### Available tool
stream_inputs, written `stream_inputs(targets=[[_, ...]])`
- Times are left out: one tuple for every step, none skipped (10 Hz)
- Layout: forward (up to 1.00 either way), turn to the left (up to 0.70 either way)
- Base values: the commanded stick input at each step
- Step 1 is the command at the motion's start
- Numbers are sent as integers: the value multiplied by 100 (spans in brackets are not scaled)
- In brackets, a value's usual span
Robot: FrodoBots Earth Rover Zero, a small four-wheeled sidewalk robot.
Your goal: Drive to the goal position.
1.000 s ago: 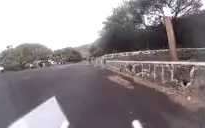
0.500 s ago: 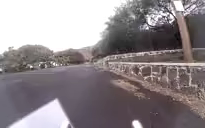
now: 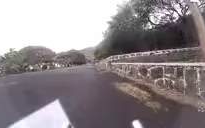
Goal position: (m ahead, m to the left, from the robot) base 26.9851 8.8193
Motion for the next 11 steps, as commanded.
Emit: stream_inputs(targets=[[100,0],[100,0],[100,0],[100,0],[100,0],[100,0],[100,0],[100,0],[100,0],[100,0],[100,0]])
